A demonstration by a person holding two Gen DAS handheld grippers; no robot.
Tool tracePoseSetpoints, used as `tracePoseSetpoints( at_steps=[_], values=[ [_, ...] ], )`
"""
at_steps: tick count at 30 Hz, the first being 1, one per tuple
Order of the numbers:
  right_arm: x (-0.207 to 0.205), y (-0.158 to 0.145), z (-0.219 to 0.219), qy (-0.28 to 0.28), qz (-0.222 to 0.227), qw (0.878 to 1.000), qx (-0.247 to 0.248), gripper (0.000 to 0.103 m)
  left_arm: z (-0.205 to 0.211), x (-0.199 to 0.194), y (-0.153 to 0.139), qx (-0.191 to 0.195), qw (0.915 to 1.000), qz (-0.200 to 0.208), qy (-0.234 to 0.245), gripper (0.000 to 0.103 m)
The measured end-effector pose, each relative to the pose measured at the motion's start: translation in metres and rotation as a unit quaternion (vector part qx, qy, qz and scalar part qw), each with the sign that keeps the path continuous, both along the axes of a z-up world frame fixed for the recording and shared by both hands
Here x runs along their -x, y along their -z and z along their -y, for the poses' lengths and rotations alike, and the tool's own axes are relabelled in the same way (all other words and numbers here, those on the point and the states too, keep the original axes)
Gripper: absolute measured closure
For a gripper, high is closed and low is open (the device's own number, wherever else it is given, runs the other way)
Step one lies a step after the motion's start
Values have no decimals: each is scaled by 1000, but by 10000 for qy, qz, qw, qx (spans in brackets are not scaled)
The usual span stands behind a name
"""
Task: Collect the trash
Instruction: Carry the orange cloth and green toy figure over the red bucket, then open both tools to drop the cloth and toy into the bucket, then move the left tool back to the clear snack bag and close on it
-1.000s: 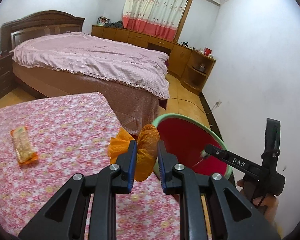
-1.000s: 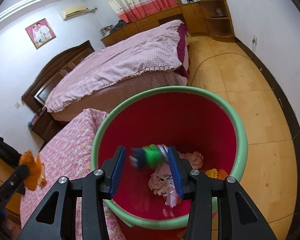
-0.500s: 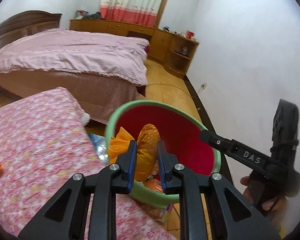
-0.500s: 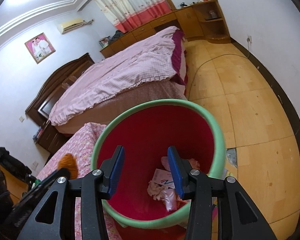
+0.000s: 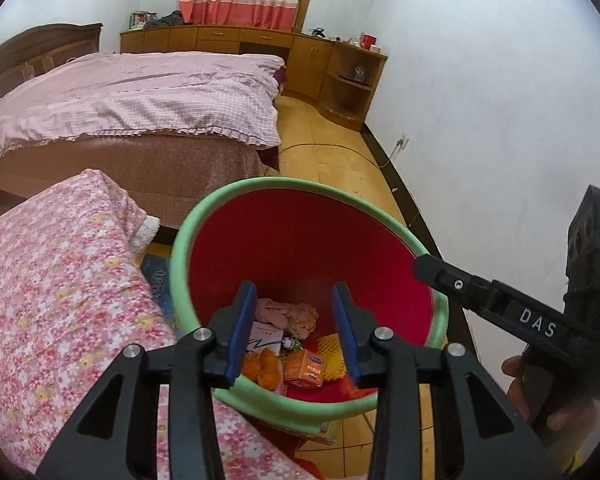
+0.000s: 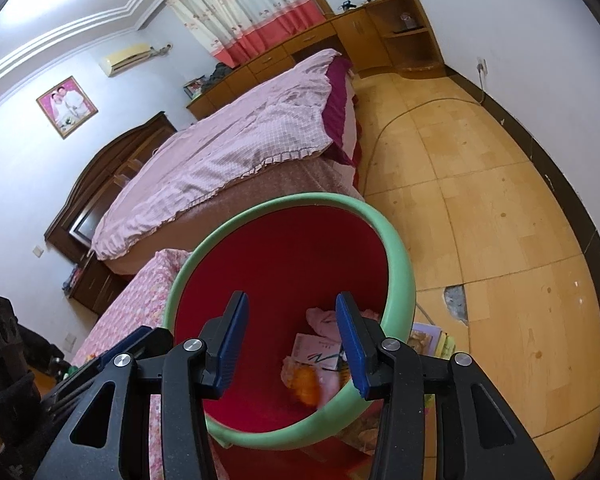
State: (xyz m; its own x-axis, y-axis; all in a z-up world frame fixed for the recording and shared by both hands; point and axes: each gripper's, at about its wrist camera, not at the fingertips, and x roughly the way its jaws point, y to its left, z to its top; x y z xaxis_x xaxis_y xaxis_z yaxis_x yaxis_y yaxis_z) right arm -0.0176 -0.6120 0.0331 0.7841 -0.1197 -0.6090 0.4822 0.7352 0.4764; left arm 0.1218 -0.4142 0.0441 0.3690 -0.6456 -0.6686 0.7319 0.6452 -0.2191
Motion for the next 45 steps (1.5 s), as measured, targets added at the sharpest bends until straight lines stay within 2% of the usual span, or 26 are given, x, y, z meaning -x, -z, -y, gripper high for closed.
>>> tracePoseSetpoints(
  at_steps=[10, 19, 26, 30, 35, 39, 42, 45],
  values=[
    [5, -7, -18, -34, -21, 9999, 135, 47, -48, -25, -2, -102, 9975, -37, -702, 64],
    [8, -18, -45, -123, -8, 9990, 422, 42, -109, -52, -7, -147, 9878, -12, -1549, 64],
    [5, -18, -65, -180, -54, 9980, 604, 42, -162, -76, 1, -299, 9717, -203, -2334, 62],
    [4, -14, -69, -150, -87, 9983, 548, 41, -191, -88, 8, -339, 9623, -277, -2684, 62],
    [1, -8, -69, -105, -167, 9988, 441, 41, -223, -104, 15, -510, 9429, -280, -3280, 61],
    [-5, -2, -70, -99, -300, 9986, 413, 41, -244, -119, 25, -506, 9297, -484, -3617, 55],
    [-8, 1, -69, -76, -382, 9986, 367, 41, -254, -126, 29, -386, 9255, -572, -3724, 50],
    [-10, 6, -69, -44, -447, 9984, 341, 41, -261, -130, 30, -175, 9265, -619, -3707, 47]
  ],
)
